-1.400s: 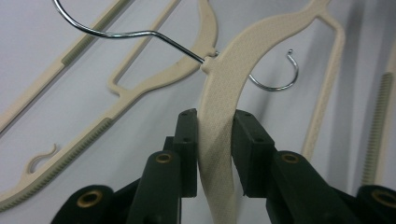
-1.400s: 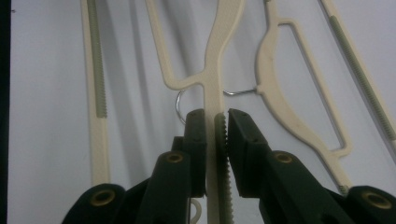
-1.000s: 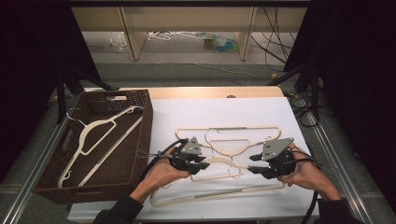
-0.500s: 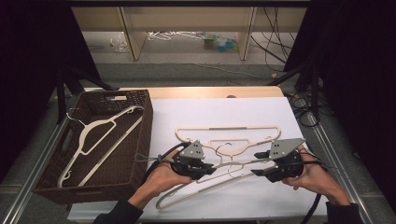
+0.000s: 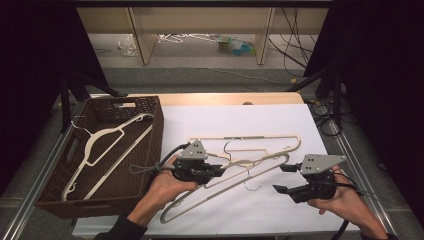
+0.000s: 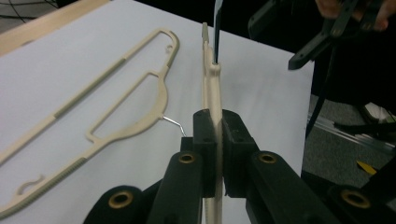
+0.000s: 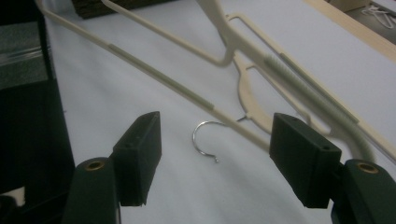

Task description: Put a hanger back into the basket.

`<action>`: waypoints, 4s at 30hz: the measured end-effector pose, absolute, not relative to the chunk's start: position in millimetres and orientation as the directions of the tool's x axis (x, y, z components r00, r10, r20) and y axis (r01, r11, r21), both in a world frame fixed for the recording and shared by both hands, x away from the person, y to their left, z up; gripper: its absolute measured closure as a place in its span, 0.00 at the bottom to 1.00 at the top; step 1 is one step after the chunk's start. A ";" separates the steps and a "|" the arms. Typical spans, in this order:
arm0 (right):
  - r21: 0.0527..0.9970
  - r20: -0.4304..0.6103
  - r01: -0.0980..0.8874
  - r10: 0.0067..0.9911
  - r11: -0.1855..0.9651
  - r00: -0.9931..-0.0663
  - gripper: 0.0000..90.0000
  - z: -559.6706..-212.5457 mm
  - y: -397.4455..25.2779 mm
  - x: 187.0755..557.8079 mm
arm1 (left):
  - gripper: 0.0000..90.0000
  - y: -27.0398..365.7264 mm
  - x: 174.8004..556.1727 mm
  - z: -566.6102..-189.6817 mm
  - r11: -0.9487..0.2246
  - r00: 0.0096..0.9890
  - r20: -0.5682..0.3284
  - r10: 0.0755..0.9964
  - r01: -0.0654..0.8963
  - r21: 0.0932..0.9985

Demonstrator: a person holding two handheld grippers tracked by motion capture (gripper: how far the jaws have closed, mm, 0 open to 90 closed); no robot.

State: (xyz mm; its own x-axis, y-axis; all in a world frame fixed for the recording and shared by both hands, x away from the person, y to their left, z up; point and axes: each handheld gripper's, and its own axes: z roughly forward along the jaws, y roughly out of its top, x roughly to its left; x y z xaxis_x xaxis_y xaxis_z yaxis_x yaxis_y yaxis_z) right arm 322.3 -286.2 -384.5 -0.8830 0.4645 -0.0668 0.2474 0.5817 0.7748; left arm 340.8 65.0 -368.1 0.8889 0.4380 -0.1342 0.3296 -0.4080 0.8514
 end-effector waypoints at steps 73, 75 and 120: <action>0.793 -0.002 0.319 0.525 0.520 -0.851 0.28 -431.6 -277.2 317.0 | 0.95 359.6 379.9 -335.0 -0.196 0.535 0.002 0.845 0.307 0.931; 0.790 0.001 0.323 0.525 0.522 -0.851 0.28 -431.8 -277.0 316.5 | 0.95 366.3 378.9 -344.6 -0.180 0.525 -0.016 0.851 0.321 0.930; 0.775 0.008 0.328 0.511 0.540 -0.860 0.27 -439.4 -272.7 317.3 | 0.73 377.1 392.5 -419.1 -0.092 0.275 -0.083 0.958 0.568 0.818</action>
